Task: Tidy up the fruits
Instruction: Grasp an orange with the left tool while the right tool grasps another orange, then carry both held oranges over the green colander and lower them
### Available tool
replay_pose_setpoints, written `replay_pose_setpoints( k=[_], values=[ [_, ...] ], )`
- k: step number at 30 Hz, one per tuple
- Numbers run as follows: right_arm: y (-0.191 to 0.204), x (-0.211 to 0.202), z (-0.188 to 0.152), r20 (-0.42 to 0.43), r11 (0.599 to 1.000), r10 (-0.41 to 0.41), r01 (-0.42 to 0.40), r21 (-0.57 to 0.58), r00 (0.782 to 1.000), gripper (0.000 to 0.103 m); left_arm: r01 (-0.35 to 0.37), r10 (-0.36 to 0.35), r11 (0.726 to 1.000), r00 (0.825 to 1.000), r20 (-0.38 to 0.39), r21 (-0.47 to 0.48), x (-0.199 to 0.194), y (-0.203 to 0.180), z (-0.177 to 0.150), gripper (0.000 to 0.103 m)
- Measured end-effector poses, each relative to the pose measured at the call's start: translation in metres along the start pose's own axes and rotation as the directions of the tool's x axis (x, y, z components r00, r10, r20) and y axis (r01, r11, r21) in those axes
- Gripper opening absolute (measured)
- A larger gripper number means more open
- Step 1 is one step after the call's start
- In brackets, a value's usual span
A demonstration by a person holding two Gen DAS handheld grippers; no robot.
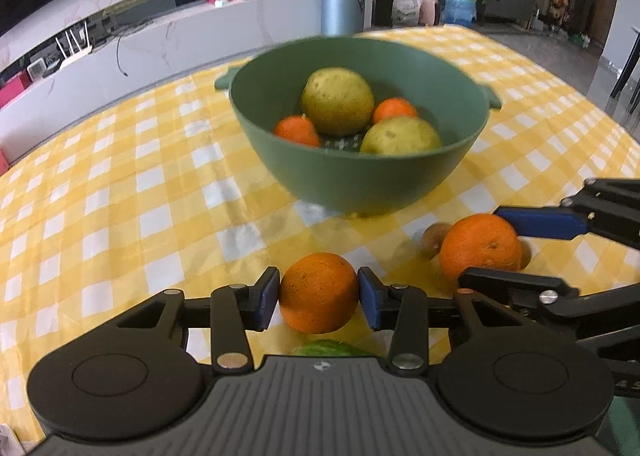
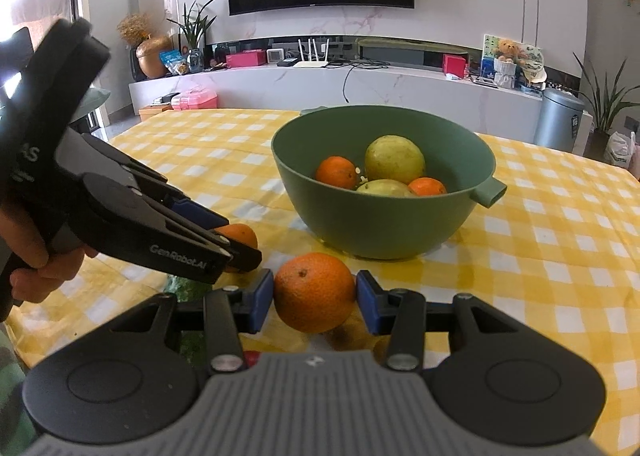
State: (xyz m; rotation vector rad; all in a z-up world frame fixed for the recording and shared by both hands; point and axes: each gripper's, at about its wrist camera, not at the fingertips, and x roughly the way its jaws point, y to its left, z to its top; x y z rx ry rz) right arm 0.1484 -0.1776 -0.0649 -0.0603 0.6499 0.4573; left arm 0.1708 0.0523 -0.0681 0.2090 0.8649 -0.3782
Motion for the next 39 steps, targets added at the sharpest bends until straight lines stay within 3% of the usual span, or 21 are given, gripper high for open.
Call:
replay_pose_setpoints(
  k=[7,18,29,33,39],
  values=[
    [-0.006,-0.009,0.004,0.041,0.999,-0.027,0.027,0.019,0.999,0.043,0.043,-0.035,0.996,0.994,0.105,-0.076,-0.029,0.008,0.007,0.048],
    [-0.021,-0.041,0.030,0.178,0.996,-0.081,0.073,0.050,0.981,0.043,0.095,-0.065,0.990,0.961,0.270,-0.102,-0.062,0.002,0.041,0.048],
    [-0.045,-0.046,0.082,0.235,0.990,-0.141,0.142,0.014,0.962,0.042,0.069,-0.031,0.991,0.956,0.293,-0.119,-0.050,-0.008,0.078,0.048],
    [-0.055,-0.036,0.102,0.197,0.989,-0.144,0.149,-0.011,0.970,0.042,0.046,-0.005,0.988,0.962,0.275,-0.144,-0.043,-0.008,0.088,0.048],
    [-0.080,-0.012,0.127,0.030,0.990,-0.114,0.111,0.087,0.993,0.042,0.014,0.021,0.987,0.976,0.218,-0.160,-0.042,-0.013,0.100,0.048]
  ],
)
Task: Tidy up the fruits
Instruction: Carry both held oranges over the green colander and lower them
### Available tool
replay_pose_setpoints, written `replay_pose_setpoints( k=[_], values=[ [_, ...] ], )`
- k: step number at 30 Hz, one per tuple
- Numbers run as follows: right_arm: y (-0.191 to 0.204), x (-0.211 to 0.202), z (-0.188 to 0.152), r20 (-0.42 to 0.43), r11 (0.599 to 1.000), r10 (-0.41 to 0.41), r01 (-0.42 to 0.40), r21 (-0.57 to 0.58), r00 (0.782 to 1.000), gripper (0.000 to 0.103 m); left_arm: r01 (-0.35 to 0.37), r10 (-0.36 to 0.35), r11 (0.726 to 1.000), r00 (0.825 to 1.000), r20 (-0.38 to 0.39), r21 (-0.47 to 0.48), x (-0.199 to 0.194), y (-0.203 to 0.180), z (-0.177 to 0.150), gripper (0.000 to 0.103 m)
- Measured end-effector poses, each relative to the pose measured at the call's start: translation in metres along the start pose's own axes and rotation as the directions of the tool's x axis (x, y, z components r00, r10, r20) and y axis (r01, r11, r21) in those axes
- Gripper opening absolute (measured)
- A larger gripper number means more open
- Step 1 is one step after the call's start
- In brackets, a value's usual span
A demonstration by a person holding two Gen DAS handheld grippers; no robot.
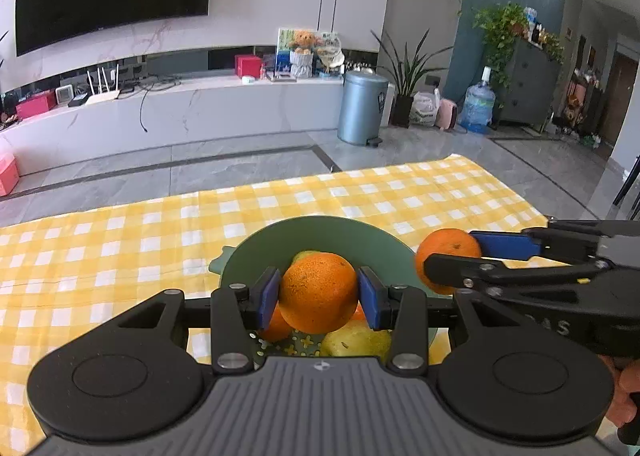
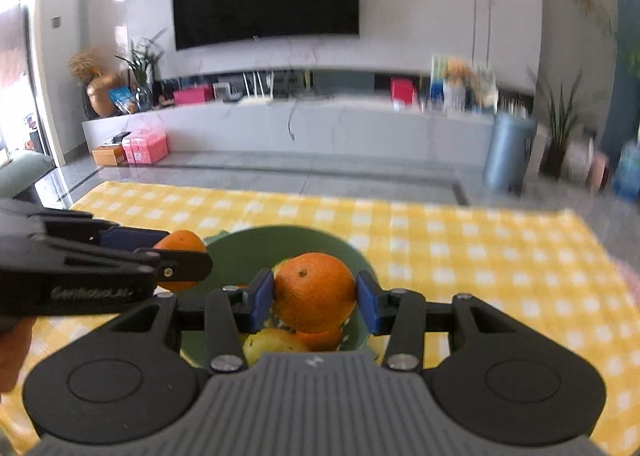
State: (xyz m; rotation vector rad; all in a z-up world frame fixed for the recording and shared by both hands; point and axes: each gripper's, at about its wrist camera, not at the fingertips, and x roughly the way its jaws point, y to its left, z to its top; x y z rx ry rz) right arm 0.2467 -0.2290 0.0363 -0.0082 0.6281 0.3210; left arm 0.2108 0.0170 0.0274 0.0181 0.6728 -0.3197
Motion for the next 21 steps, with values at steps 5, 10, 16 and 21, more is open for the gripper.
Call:
replay_pose_setpoints(
  k=[5,10,16,21],
  values=[
    [-0.002,0.011,0.016,-0.063,1.000,0.000,0.000,-0.001,0.998,0.042,-0.024,0.024,1.000,0.999,-0.035,-0.002,0.001,-0.007,0.009,0.047],
    [-0.006,0.022,0.011,-0.062,0.999,0.030,-0.029,0.028,0.998,0.042,-0.024,0.025,1.000,0.998,-0.059,0.016,0.010,-0.007,0.003,0.047],
    [0.003,0.033,-0.001,-0.074,0.999,0.028,-0.029,-0.022,0.997,0.042,-0.034,0.036,0.998,0.998,-0.054,0.043,0.018,-0.006,-0.002,0.047],
    [0.000,0.051,-0.009,-0.099,0.999,0.043,-0.046,-0.026,0.994,0.042,-0.011,0.012,1.000,0.994,-0.106,0.014,0.040,0.005,-0.010,0.047]
  ],
)
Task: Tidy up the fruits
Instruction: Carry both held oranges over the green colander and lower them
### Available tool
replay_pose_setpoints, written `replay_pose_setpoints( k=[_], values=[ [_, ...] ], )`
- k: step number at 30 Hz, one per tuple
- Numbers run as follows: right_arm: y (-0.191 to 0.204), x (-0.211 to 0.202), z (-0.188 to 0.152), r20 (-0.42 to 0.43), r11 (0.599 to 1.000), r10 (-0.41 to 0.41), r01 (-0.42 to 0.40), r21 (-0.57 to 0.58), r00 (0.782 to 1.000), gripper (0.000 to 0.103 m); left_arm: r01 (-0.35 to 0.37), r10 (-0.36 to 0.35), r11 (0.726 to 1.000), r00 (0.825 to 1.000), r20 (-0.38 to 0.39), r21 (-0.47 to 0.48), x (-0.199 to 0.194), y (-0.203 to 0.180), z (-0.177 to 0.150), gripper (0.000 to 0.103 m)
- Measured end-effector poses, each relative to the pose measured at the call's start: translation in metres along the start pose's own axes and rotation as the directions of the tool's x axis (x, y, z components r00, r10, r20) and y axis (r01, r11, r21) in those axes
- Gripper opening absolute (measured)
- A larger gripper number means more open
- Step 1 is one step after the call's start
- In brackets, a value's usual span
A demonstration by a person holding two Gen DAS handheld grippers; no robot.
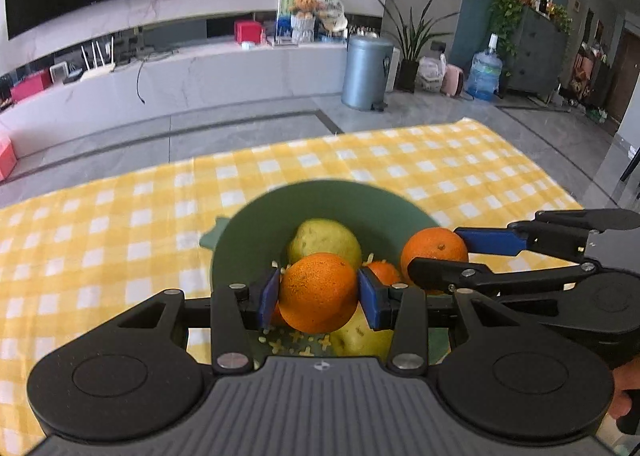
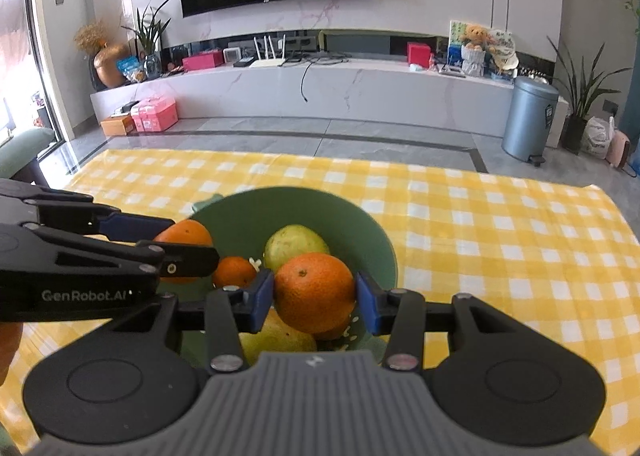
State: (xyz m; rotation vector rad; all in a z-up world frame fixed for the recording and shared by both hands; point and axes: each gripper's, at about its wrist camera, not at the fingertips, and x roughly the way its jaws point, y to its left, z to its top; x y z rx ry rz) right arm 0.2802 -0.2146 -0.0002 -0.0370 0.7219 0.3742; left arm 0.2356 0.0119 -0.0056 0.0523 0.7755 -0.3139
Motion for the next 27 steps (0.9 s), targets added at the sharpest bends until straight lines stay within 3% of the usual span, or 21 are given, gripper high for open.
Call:
replay_pose_setpoints(
  k=[17,27],
  values=[
    [-0.003,0.033,-0.016,-0.062,0.999,0.000,-0.003,-0.055,0.998,0.042,-0.015,0.012,1.000,0.993,-0.119,-0.020,0.033,0.006,-0.015,0.048],
    [0.000,0.031,-0.021,-0.042,0.997,-0.007,0.004,-0.076,0.999,0.043,-0.012,0.012,1.000,0.996,-0.089,-0.005,0.032,0.005,-0.018,0.051]
  ],
)
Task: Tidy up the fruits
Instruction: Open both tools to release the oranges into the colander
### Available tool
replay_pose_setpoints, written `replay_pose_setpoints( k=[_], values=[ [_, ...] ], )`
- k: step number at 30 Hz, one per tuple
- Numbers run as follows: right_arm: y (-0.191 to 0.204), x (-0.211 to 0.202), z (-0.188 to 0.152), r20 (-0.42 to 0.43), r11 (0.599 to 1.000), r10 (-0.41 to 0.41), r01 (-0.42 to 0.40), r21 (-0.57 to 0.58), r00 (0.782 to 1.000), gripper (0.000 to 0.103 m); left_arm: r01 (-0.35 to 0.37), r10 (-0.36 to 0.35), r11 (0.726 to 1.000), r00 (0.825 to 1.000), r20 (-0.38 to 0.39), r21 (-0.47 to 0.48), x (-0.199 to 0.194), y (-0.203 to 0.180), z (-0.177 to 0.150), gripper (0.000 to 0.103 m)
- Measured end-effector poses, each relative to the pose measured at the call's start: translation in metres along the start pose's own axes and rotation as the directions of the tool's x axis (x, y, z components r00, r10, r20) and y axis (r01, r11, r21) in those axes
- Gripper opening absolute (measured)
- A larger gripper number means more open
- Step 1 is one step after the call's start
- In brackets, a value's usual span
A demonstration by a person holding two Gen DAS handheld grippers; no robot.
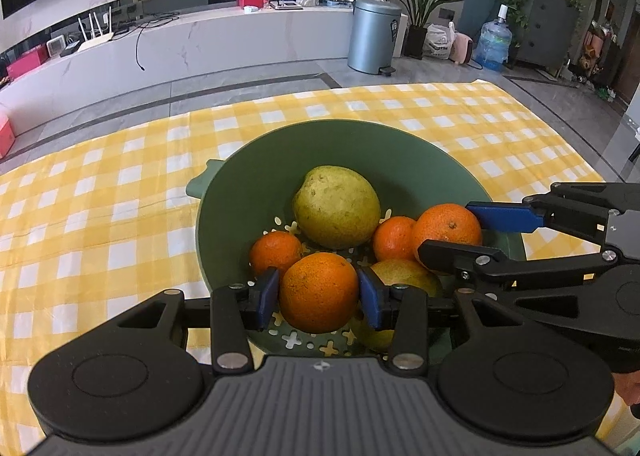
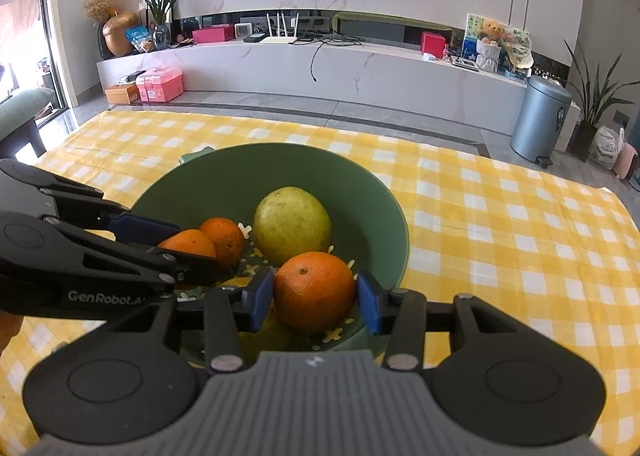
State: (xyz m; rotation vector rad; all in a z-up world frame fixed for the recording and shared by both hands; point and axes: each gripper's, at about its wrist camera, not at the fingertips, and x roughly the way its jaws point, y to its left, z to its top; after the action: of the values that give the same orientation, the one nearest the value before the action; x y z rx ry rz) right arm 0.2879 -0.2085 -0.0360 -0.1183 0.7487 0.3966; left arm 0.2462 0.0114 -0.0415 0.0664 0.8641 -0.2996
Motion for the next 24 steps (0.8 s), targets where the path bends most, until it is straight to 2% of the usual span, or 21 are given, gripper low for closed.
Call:
replay_pose_setpoints(
  k=[2,7,13,15,19,24],
  values=[
    [0.000,-0.001,-0.001,0.009,1.000,0.002,-0.002,0.005,1.000,0.044,0.007,-0.007,1.000,1.000,0.007,-0.011,-0.001,0.003,-0.001,0.053],
    [-0.007,-0.008,-0.003,0.073,0.999,0.002,-0.005,0.036,0.997,0.055,0.021,-0.019,0.999,0.998,0.053,-0.040,-0.010,0.010,-0.001,0.064],
    [-0.015,-0.015,-0.013,0.153,0.996,0.029,-0.041,0.082,0.988,0.061,0.031,-0.030,0.999,0.994,0.107,-0.009,-0.026,0.006,-0.004,0.067],
    [-0.016,-0.021,-0.018,0.186,0.993,0.027,-0.047,0.105,0.982,0.068,0.034,-0.034,0.999,0.992,0.125,0.004,-0.033,0.004,-0.005,0.069],
    [-0.020,-0.035,-0.023,0.236,0.985,0.030,-0.069,0.157,0.971,0.069,0.027,-0.030,0.999,0.986,0.165,0.019,-0.048,0.002,-0.009,0.069],
    [-0.019,-0.058,-0.026,0.293,0.981,-0.005,-0.053,0.188,0.956,0.069,0.049,-0.056,0.998,0.984,0.167,0.042,-0.065,0.003,-0.016,0.069]
  ],
)
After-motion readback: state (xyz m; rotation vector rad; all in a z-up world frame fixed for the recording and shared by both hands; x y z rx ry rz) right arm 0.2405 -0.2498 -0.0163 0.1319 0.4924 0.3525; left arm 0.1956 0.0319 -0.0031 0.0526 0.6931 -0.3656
